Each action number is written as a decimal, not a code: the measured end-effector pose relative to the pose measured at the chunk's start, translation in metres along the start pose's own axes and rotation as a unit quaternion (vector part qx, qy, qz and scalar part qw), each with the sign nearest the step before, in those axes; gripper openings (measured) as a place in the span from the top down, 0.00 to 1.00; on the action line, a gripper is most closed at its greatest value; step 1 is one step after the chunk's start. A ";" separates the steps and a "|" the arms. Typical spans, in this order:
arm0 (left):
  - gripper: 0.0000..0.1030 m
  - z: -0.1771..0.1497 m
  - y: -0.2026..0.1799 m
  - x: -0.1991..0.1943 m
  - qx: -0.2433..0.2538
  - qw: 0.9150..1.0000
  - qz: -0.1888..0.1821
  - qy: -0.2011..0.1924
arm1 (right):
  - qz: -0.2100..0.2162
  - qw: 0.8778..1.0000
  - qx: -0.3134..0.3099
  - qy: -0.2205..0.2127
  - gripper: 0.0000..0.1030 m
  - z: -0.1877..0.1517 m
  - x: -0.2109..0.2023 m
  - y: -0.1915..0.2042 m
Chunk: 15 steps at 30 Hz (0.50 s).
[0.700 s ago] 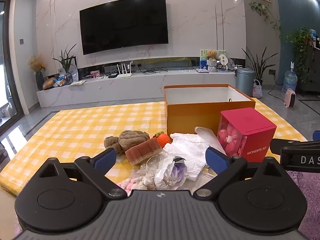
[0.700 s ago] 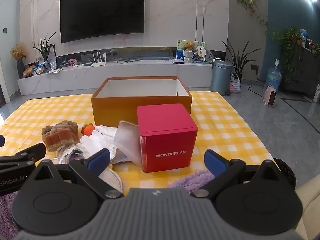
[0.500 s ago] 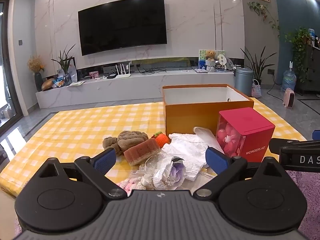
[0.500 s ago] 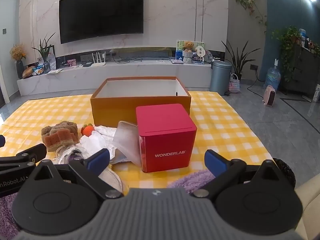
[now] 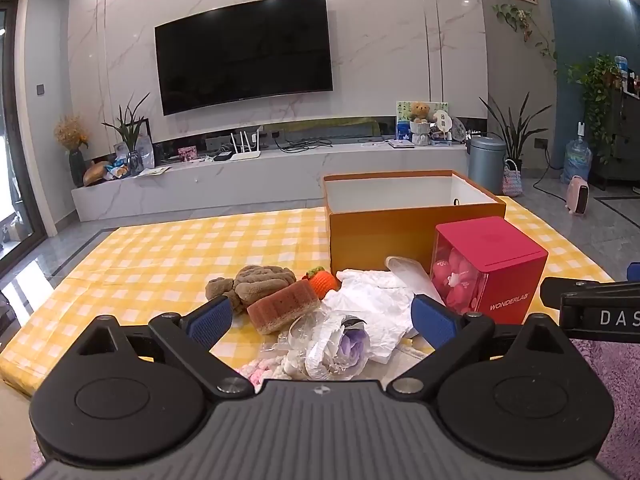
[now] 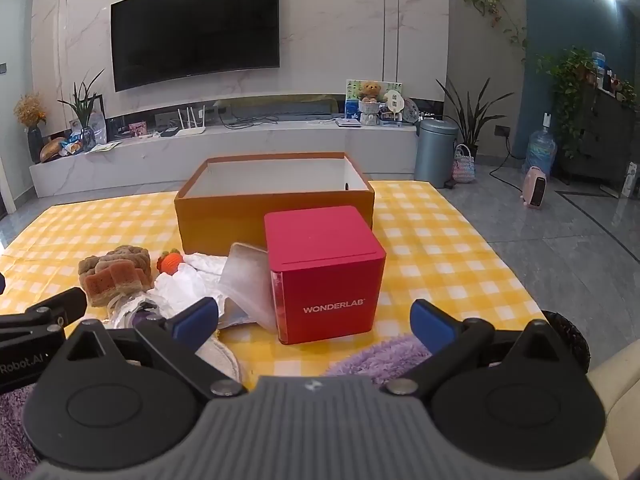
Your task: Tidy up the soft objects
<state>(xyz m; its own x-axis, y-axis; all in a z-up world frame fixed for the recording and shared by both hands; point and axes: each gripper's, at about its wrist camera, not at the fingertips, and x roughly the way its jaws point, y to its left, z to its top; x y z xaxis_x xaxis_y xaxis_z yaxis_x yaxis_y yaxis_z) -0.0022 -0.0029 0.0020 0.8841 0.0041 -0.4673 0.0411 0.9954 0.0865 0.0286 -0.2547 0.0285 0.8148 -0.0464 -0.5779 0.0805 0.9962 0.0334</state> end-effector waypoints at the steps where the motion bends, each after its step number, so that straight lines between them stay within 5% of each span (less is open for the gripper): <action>1: 0.00 0.000 0.000 0.000 0.000 1.000 0.000 0.000 | -0.001 1.000 0.002 0.000 0.03 -0.001 0.001 0.000; 15: 0.00 0.002 0.000 -0.001 0.002 1.000 0.001 0.001 | -0.005 1.000 0.007 0.000 0.03 0.000 -0.001 0.000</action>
<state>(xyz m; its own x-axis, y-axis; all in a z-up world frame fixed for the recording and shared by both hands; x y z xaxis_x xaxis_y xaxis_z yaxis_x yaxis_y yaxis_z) -0.0022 -0.0030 0.0043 0.8836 0.0053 -0.4683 0.0418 0.9950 0.0902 0.0279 -0.2548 0.0296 0.8140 -0.0563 -0.5781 0.0963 0.9946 0.0388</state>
